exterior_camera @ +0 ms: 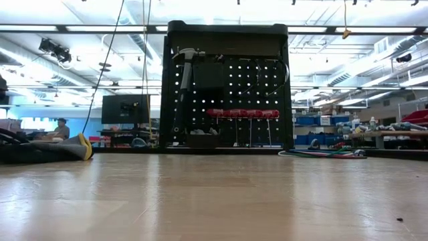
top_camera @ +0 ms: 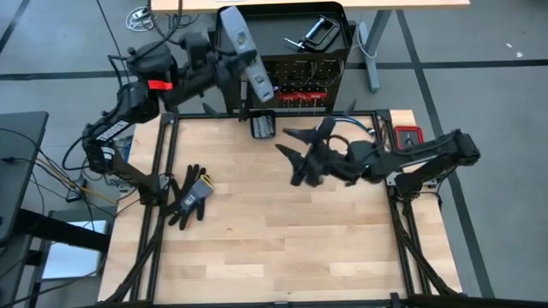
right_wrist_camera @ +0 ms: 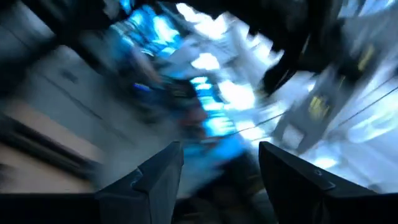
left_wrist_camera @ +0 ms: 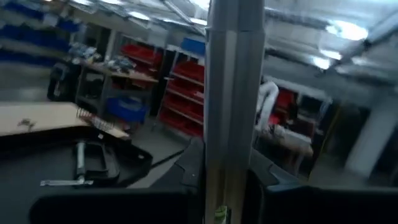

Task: Hang tools onto peg board
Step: Put the white spirit level on the peg board

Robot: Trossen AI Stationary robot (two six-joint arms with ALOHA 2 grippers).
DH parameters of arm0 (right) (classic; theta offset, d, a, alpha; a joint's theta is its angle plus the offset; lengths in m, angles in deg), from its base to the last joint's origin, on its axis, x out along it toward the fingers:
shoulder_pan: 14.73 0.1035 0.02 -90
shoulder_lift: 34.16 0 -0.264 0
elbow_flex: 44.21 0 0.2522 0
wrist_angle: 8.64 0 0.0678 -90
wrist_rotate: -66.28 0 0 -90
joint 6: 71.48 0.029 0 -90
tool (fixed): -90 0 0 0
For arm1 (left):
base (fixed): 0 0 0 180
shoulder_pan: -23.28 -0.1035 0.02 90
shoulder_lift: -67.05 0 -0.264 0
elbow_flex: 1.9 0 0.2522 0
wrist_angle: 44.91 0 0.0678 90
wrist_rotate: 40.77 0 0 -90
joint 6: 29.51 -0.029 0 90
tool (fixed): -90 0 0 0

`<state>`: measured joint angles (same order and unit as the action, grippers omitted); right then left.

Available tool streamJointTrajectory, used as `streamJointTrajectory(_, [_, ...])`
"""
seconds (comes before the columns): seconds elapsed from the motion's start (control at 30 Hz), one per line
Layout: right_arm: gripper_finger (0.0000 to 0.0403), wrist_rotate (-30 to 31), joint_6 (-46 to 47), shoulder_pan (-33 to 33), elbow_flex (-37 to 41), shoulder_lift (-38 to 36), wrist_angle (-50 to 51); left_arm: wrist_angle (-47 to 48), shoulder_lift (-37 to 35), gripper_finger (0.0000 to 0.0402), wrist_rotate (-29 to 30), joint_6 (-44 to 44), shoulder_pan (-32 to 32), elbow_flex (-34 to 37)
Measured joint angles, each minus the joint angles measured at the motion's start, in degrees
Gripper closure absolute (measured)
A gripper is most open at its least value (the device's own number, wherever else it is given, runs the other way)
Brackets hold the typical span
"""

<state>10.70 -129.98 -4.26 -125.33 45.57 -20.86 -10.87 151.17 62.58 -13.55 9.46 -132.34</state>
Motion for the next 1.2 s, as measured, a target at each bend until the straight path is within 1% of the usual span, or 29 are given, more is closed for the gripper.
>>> streamJointTrajectory(0.03, [0.0183,1.6,-8.0,0.2,0.1,1.6,-4.2,-0.7,0.6,0.0347,1.0,1.7,0.0,0.0])
streamJointTrajectory(0.13, [0.0185,3.2,-32.2,0.0,0.1,6.5,-18.1,-2.4,2.4,0.0347,3.8,7.0,0.0,0.0])
streamJointTrajectory(0.23, [0.0185,3.0,-55.7,-1.3,0.1,11.4,-35.0,-2.7,4.1,0.0347,4.1,10.4,0.1,0.1])
streamJointTrajectory(0.27, [0.0186,2.3,-62.4,-1.9,0.1,12.9,-40.7,-4.2,4.5,0.0347,3.9,11.3,0.0,0.1])
streamJointTrajectory(0.33, [0.0188,-1.1,-74.4,-3.5,0.1,15.6,-50.1,-5.2,4.9,0.0347,2.5,12.2,0.0,0.1])
streamJointTrajectory(0.4, [0.0191,-4.7,-83.2,-5.3,0.1,17.2,-54.9,-7.6,5.0,0.0347,1.0,13.4,0.0,0.1])
streamJointTrajectory(0.43, [0.0192,-6.2,-86.0,-6.2,0.1,17.7,-55.7,-8.2,4.9,0.0347,0.4,13.6,0.0,0.1])
streamJointTrajectory(0.5, [0.0194,-7.3,-88.2,-8.0,0.1,17.9,-55.3,-9.2,4.9,0.0347,-0.1,13.7,0.0,0.0])
streamJointTrajectory(0.6, [0.0196,-7.9,-88.5,-10.4,0.1,17.9,-54.8,-9.0,4.9,0.0347,-1.9,14.4,0.0,0.0])
streamJointTrajectory(0.77, [0.0198,-16.1,-88.4,-13.0,-0.1,17.5,-58.0,-8.0,4.8,0.0346,-2.6,14.5,0.0,0.0])
streamJointTrajectory(0.93, [0.02,-20.7,-86.8,-14.9,-0.1,17.4,-57.5,-8.0,4.8,0.0345,-2.6,14.4,0.0,0.0])
streamJointTrajectory(1.03, [0.0213,-23.2,-86.5,-16.2,-0.1,17.4,-57.9,-7.9,4.7,0.0345,-2.6,14.4,0.2,0.0])
streamJointTrajectory(1.2, [0.025,-25.3,-84.6,-17.5,-0.2,17.4,-58.0,-8.1,4.8,0.0345,-2.4,14.3,0.8,1.2])
